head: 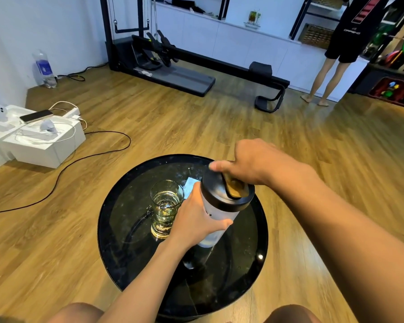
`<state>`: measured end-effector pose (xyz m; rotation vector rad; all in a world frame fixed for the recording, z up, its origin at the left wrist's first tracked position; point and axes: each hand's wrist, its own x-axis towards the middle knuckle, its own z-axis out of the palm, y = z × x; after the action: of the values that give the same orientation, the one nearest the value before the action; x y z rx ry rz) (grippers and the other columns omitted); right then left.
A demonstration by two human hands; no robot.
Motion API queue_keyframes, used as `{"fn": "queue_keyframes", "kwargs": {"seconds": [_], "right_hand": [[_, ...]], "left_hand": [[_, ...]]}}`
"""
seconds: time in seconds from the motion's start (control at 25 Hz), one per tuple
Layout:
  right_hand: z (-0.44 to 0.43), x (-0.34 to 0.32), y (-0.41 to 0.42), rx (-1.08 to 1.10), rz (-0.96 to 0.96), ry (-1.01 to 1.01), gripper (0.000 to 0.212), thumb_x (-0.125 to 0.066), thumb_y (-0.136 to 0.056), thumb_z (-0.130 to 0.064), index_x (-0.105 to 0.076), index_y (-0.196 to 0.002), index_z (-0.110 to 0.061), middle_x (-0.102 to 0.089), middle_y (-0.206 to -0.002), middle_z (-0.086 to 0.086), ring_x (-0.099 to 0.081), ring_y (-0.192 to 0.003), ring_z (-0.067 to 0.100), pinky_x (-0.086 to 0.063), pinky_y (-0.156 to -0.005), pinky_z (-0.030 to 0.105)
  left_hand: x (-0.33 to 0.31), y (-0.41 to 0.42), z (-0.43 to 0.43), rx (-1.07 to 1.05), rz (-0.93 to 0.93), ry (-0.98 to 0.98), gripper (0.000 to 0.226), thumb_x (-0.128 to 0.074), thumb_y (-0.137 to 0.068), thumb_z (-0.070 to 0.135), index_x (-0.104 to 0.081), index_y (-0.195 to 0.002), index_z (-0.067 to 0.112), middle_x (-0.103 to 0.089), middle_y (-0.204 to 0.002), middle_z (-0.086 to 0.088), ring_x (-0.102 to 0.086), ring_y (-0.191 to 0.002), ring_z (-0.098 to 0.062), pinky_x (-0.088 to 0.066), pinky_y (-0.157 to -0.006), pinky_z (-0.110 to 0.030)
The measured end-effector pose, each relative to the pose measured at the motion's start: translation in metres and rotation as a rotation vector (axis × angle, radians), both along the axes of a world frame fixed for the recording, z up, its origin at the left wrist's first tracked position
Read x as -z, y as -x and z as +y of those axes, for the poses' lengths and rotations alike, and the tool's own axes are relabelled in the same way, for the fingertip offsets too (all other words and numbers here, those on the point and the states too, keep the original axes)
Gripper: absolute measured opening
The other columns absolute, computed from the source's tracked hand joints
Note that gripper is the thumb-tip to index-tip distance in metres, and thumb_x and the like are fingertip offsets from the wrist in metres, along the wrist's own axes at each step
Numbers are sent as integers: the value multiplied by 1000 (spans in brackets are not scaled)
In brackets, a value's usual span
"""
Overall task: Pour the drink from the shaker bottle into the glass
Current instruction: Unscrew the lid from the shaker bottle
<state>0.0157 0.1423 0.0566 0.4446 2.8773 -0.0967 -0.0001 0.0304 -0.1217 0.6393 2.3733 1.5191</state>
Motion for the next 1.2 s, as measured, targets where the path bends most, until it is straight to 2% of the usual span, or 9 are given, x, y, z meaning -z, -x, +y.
{"fn": "queue_keyframes", "kwargs": {"seconds": [0.08,0.2,0.28,0.36,0.48,0.72,0.88,0.96,1.2], "right_hand": [[0,3,-1,-73,-75,-16,35,-65,-83,-53,-63,-88,-19,-65,-97,5,-57,-94,30,-45,-80,34],[4,-13,-6,-233,-170,186,54,-62,-91,-19,-48,-141,-33,-52,-140,-5,-48,-128,19,-35,-96,24],[3,-10,-6,-176,-90,228,63,-58,-92,-42,-35,-149,-27,-43,-150,0,-43,-135,22,-34,-103,29],[-3,6,-5,-87,-60,46,78,-50,-84,-69,-44,-139,-14,-49,-143,11,-47,-129,32,-38,-103,41],[-4,14,-5,-173,-111,94,53,-58,-91,-46,-52,-134,-16,-52,-141,8,-45,-130,30,-37,-104,36],[-2,20,-3,-14,-76,37,88,-51,-84,-67,-25,-146,-10,-45,-144,17,-47,-127,36,-41,-99,43],[9,-1,-2,-218,-222,98,75,-61,-92,-35,-18,-154,-33,-34,-155,4,-38,-137,24,-31,-104,28],[9,-2,-3,-249,-211,96,73,-57,-93,-44,-17,-153,-38,-29,-159,0,-31,-142,22,-25,-111,31],[-6,1,-9,-335,-145,331,41,-58,-93,-24,-58,-132,-35,-36,-154,-8,-25,-144,4,-14,-111,23]], "left_hand": [[0,-1,0,1,-10,-6,83,-85,-55,44,-43,-125,28,-64,-115,7,-62,-105,-20,-53,-85,-36],[0,0,0,-6,-2,-8,85,-81,-50,49,-44,-123,25,-66,-114,4,-62,-106,-23,-53,-87,-42],[0,1,1,-4,-8,-11,85,-82,-52,47,-44,-124,24,-66,-114,5,-62,-106,-23,-53,-88,-42],[0,1,0,2,-13,-10,86,-84,-53,45,-42,-126,26,-65,-113,7,-62,-106,-21,-52,-88,-41],[-1,0,0,2,-5,-11,81,-86,-55,42,-42,-121,28,-64,-108,9,-62,-101,-20,-51,-82,-35],[-2,0,0,-11,-12,-1,76,-87,-57,38,-45,-119,25,-66,-105,6,-63,-99,-20,-54,-83,-40],[-1,-1,-1,-13,-4,-9,84,-83,-52,46,-45,-123,25,-66,-112,7,-63,-104,-20,-54,-86,-41],[0,1,-1,-12,-12,-2,81,-83,-52,46,-45,-121,25,-66,-110,6,-63,-102,-21,-54,-85,-42],[-2,1,-1,-4,5,9,90,-88,-61,39,-43,-136,17,-64,-120,2,-61,-110,-20,-52,-90,-36]]}}
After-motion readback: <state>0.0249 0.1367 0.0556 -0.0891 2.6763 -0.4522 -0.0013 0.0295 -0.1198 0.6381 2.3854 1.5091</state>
